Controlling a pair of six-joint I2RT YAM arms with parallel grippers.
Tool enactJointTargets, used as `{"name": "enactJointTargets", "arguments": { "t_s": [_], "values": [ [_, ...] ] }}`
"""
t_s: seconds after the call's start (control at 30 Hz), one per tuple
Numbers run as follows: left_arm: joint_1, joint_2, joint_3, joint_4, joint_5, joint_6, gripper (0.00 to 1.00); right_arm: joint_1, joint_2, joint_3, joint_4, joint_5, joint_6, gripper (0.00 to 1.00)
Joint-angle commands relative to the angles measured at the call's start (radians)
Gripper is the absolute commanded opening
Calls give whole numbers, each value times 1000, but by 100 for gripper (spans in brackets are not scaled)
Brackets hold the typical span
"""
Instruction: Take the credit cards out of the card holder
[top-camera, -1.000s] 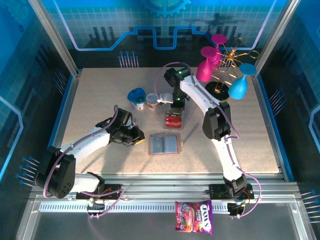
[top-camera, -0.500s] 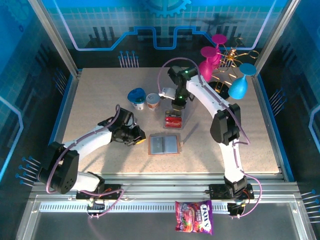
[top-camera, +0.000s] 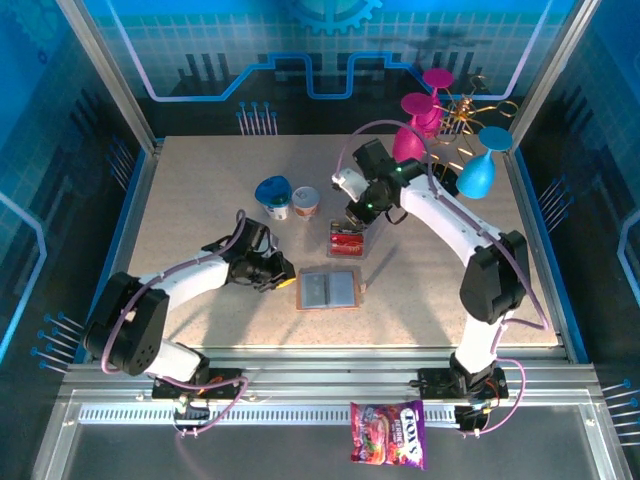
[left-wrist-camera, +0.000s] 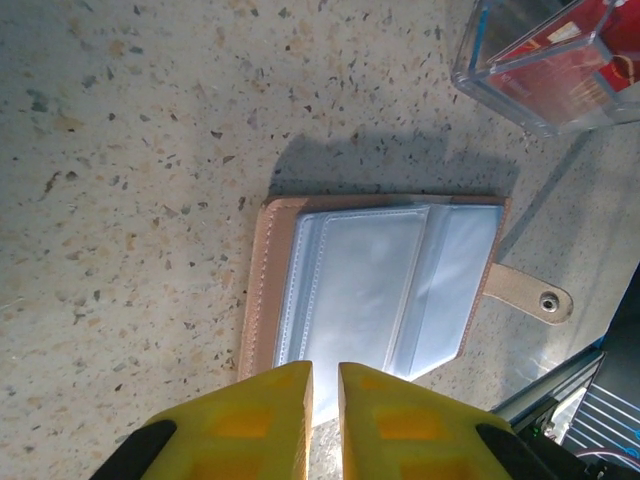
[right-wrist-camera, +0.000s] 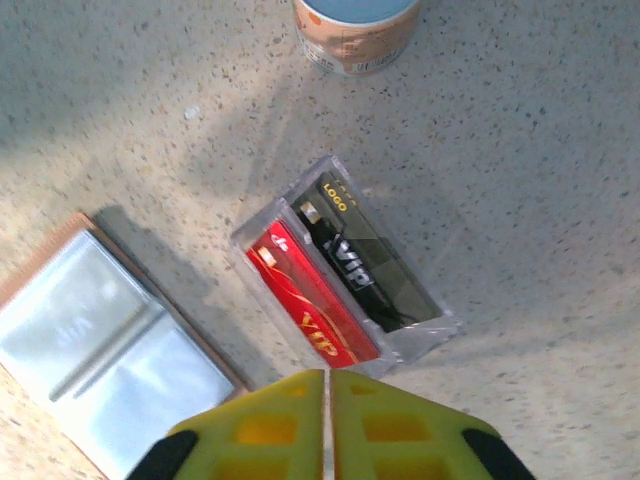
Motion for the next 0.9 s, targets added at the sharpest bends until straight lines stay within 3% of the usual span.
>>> {"name": "enactJointTargets", "arguments": {
  "t_s": [0.0,0.27,0.53,0.63,0.87],
  "values": [
    [6,26,-13,39,33,-6,16,18,-61,-75,115,-15,180,11],
    [-2,73,-14,74,41,-19,16,72,-135,-245,219,-57,464,8],
    [-21,124,-16,102,44,-28,15,93,-118,-375,306,-256,740,6],
    [-27,142,-14,113,47,-28,15,105,-116,-420,350,-313,775,6],
    [-40,176,-4,135,52,-35,15,124,-122,-477,371,-321,794,5]
  ]
}}
